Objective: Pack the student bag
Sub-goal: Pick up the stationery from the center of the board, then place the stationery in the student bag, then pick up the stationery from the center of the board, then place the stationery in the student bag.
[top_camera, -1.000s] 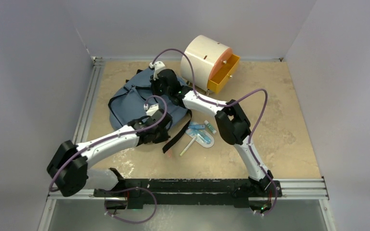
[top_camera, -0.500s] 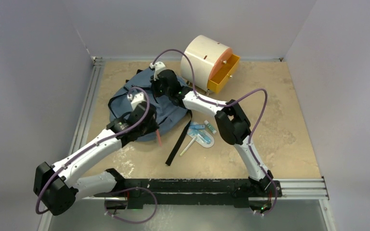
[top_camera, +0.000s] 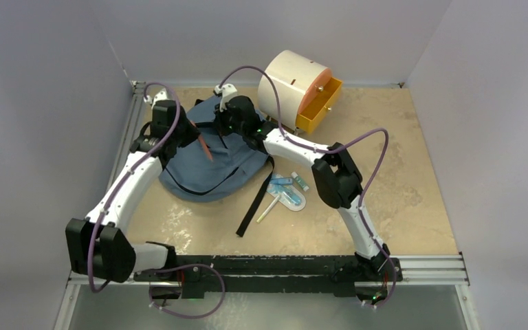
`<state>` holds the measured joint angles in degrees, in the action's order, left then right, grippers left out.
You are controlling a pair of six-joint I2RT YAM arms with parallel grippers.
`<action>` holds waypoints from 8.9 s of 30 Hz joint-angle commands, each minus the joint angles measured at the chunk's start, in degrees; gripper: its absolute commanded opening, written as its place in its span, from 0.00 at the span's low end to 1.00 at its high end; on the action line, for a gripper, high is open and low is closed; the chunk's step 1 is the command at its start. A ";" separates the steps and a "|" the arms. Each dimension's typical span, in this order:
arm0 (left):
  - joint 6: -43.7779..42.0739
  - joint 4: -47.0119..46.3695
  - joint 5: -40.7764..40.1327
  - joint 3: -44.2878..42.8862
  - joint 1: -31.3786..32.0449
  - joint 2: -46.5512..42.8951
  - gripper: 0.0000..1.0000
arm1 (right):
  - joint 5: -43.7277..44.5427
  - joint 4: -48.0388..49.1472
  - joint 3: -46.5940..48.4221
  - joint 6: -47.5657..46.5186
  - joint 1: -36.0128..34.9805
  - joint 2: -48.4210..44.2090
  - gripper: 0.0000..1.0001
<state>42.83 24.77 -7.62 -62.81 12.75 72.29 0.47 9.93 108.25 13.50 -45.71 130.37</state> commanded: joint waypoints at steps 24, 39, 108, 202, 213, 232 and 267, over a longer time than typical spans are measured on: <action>32.09 -8.41 -1.19 0.66 -8.53 13.93 0.00 | -1.70 2.55 1.68 2.95 -0.07 -7.10 0.00; 43.66 2.83 -16.49 -6.76 -1.86 19.11 0.00 | -2.28 2.28 1.82 4.42 -0.06 -7.13 0.00; 4.01 -15.17 7.62 11.86 1.57 -10.69 0.50 | -6.34 2.98 1.31 6.54 0.35 -6.83 0.00; -8.30 -12.44 2.33 26.95 33.78 -12.03 0.09 | -12.77 -1.35 5.10 4.86 1.49 -3.45 0.00; -3.09 -8.71 16.13 22.49 12.62 -15.51 0.01 | -12.28 -1.45 4.75 4.88 1.47 -3.90 0.00; -1.25 -15.85 39.13 8.37 -11.45 4.03 0.00 | -12.85 -0.36 2.49 5.46 1.49 -5.09 0.00; 25.99 -33.23 20.19 3.25 -10.32 25.57 0.00 | -15.18 1.14 2.04 9.01 1.47 -6.80 0.00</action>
<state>63.42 -3.29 16.29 -57.10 1.63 97.43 -11.57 6.81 109.34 20.29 -43.97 128.25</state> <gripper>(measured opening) 0.143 0.005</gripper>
